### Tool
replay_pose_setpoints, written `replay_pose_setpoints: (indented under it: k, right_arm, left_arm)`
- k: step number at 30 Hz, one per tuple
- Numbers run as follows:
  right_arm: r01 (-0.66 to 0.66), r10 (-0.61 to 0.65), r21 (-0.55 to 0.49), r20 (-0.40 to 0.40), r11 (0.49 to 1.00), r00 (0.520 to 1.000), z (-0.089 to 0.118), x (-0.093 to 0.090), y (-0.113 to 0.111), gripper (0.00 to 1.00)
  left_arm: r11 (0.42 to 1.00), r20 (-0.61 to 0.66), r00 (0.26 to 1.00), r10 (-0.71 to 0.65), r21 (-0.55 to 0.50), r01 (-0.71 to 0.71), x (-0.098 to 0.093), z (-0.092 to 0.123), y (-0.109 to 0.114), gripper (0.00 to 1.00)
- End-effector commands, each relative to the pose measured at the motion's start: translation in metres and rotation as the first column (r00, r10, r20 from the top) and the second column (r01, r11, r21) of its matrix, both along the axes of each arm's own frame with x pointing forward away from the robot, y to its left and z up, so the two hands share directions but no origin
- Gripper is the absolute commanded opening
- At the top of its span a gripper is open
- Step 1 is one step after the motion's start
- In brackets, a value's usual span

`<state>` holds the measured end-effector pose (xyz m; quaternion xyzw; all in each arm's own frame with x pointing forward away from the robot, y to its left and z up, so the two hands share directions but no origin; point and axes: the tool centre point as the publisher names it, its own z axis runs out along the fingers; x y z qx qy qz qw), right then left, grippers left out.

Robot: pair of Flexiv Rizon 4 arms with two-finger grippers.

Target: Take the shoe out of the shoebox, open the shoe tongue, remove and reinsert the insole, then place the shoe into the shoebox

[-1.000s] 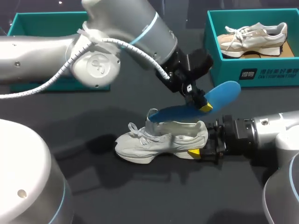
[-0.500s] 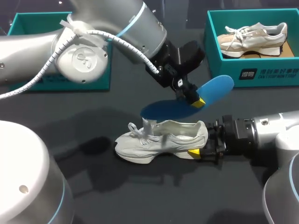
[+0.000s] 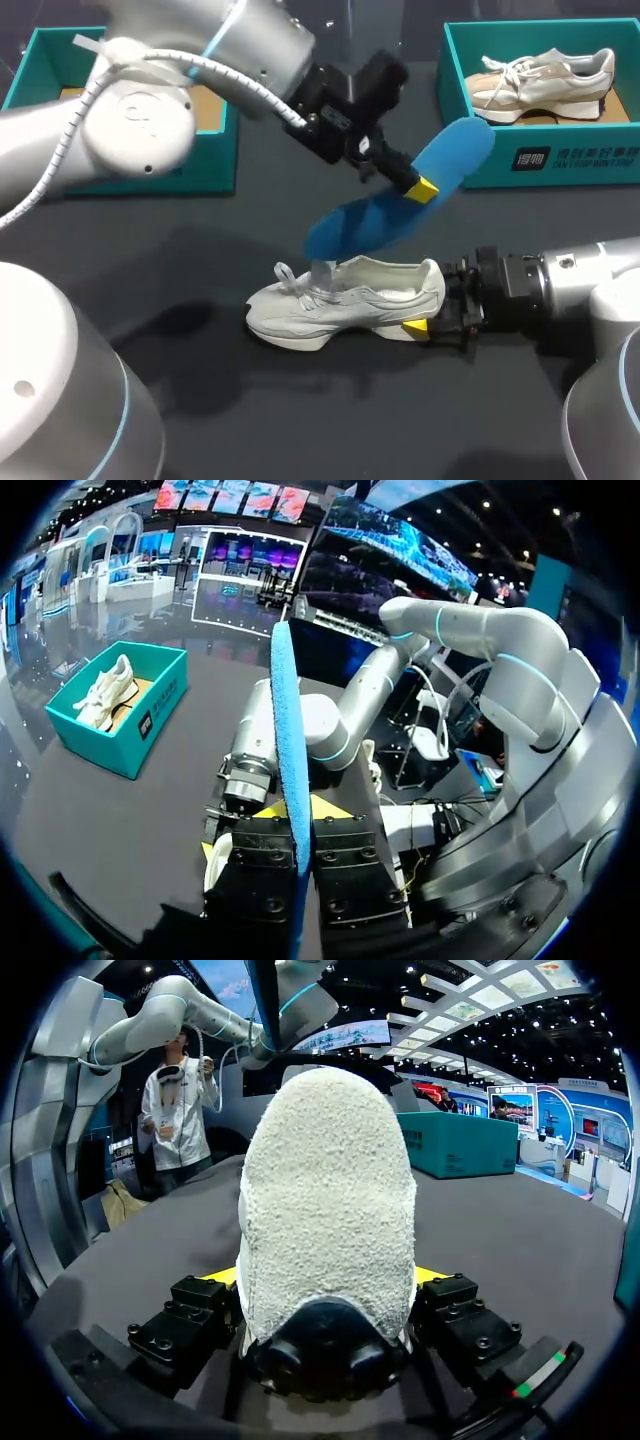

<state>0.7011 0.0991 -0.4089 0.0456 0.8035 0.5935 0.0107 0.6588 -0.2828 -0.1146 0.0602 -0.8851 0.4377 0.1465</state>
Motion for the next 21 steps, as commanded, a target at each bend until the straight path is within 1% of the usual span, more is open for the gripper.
replay_pose_setpoints:
  k: [1,14,15,16,21]
  right_arm:
    - [0.001,-0.001,-0.003,0.000,1.000,1.000,0.000,-0.001,0.000,0.00]
    - [0.001,-0.001,-0.003,0.000,1.000,1.000,0.000,-0.001,0.000,0.00]
    - [0.001,-0.001,-0.003,0.000,1.000,1.000,0.000,-0.001,0.000,0.00]
    - [0.001,-0.001,-0.003,0.000,1.000,1.000,0.000,-0.001,0.000,0.00]
    - [0.001,-0.001,-0.003,0.000,1.000,1.000,0.000,-0.001,0.000,0.00]
  left_arm:
    - [0.961,-0.044,0.995,0.091,-0.258,-0.099,-0.016,0.020,0.061,0.00]
    - [0.961,-0.044,0.995,0.091,-0.258,-0.099,-0.016,0.020,0.061,0.00]
    - [0.953,-0.074,0.994,0.079,-0.286,-0.097,-0.020,0.022,0.067,0.00]
    - [0.943,-0.073,0.993,0.091,-0.314,-0.109,-0.023,0.025,0.071,0.00]
    - [0.902,-0.072,0.990,0.120,-0.408,-0.139,-0.036,0.037,0.078,0.00]
